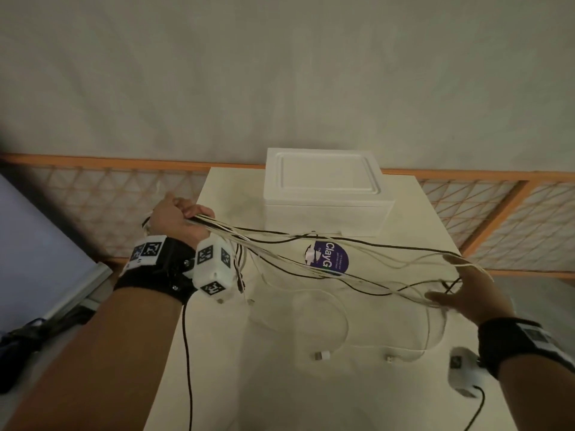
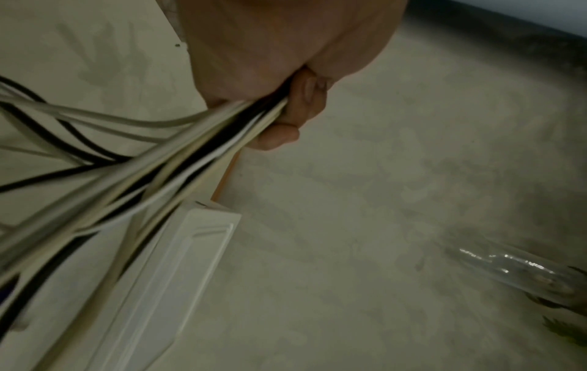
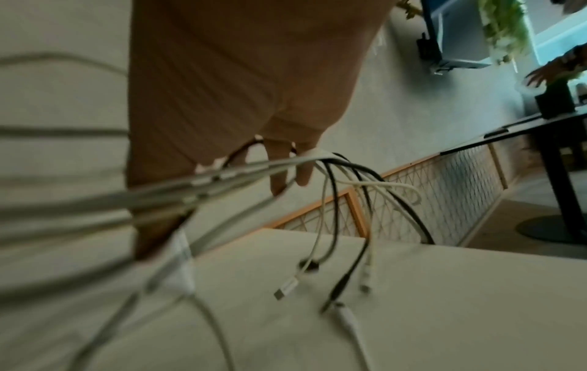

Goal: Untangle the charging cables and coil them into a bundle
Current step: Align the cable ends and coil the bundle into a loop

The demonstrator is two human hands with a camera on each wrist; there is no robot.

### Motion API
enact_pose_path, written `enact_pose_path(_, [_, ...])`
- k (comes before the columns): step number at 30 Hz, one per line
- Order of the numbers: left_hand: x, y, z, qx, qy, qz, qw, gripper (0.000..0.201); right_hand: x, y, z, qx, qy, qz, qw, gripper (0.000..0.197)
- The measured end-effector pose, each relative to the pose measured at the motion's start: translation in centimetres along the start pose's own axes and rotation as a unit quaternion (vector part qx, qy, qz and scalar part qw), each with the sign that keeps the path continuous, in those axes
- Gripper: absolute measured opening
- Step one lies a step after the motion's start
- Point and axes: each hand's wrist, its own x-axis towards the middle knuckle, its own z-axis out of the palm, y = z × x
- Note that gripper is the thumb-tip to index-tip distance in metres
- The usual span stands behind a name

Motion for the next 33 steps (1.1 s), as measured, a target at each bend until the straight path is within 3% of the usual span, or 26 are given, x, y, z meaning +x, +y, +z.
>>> enact_pose_path(3, [-1.0, -0.3, 1.2, -0.027, 0.003, 0.0, 1.0, 0.045, 1.2, -4.7, -1.8, -0.119, -0.165, 0.009, 0.979, 0.047])
enact_pose_path(4, [-1.7, -0.9, 1.6, -0.021, -0.008, -0.001, 1.0, 0.046, 1.2, -7.2, -2.3, -0.165, -0.181, -0.015, 0.969, 0.03])
enact_pose_path(6, [-3.0, -2.6, 2.4, -0.004, -0.039, -0.022, 0.999, 0.047, 0.7, -12.4, -2.7, -0.169, -0.097, -0.098, 0.976, 0.015])
enact_pose_path(8, [-4.2, -4.9, 2.9, 0.007, -0.064, -0.054, 0.996, 0.047, -1.2, -18.1, -2.5, 0.02, -0.008, -0.184, 0.983, 0.039])
enact_pose_path(10, [-6.0, -7.5, 3.4, 0.02, -0.089, -0.068, 0.994, 0.048, -4.0, -24.2, -2.2, 0.193, -0.067, -0.267, 0.942, 0.069])
enact_pose_path(11, [-6.7, -8.6, 3.5, 0.03, -0.095, -0.071, 0.992, 0.048, -5.0, -26.3, -1.5, 0.231, -0.103, -0.284, 0.925, 0.071])
enact_pose_path(13, [-7.4, -10.0, 3.1, 0.068, -0.098, -0.066, 0.991, 0.046, -5.9, -28.8, 0.1, 0.255, -0.12, -0.261, 0.923, 0.045])
enact_pose_path(15, [-7.3, -10.4, 1.8, 0.133, -0.095, -0.056, 0.985, 0.039, -6.2, -29.0, 1.0, 0.195, -0.102, -0.248, 0.943, 0.015])
enact_pose_path(16, [-7.1, -10.3, 1.1, 0.153, -0.084, -0.052, 0.983, 0.033, -6.4, -28.5, 1.5, 0.165, -0.106, -0.265, 0.944, 0.014])
enact_pose_path(19, [-6.7, -9.4, -1.1, 0.113, -0.042, -0.087, 0.989, 0.016, -7.0, -26.7, 2.8, 0.089, -0.123, -0.314, 0.937, 0.023])
enact_pose_path(23, [-5.9, -7.9, -2.9, 0.056, -0.019, -0.085, 0.995, 0.025, -8.5, -24.1, 4.5, 0.002, -0.16, -0.316, 0.935, 0.035])
enact_pose_path(25, [-5.6, -7.3, -3.6, 0.042, -0.021, -0.079, 0.996, 0.028, -9.3, -22.8, 5.1, -0.006, -0.184, -0.308, 0.933, 0.058])
enact_pose_path(27, [-5.6, -7.7, -4.1, 0.037, -0.043, -0.084, 0.995, 0.028, -9.7, -21.9, 5.2, -0.006, -0.216, -0.286, 0.933, 0.079])
enact_pose_path(30, [-6.1, -8.9, -4.8, 0.052, -0.092, -0.093, 0.99, 0.029, -9.4, -21.5, 4.6, -0.001, -0.281, -0.262, 0.923, 0.045])
enact_pose_path(31, [-6.4, -9.1, -4.8, 0.071, -0.108, -0.089, 0.988, 0.029, -9.2, -21.4, 4.0, 0.023, -0.307, -0.267, 0.913, 0.046])
enact_pose_path(33, [-7.1, -9.1, -4.7, 0.132, -0.145, -0.077, 0.978, 0.032, -8.6, -21.7, 2.4, 0.099, -0.322, -0.287, 0.897, 0.071])
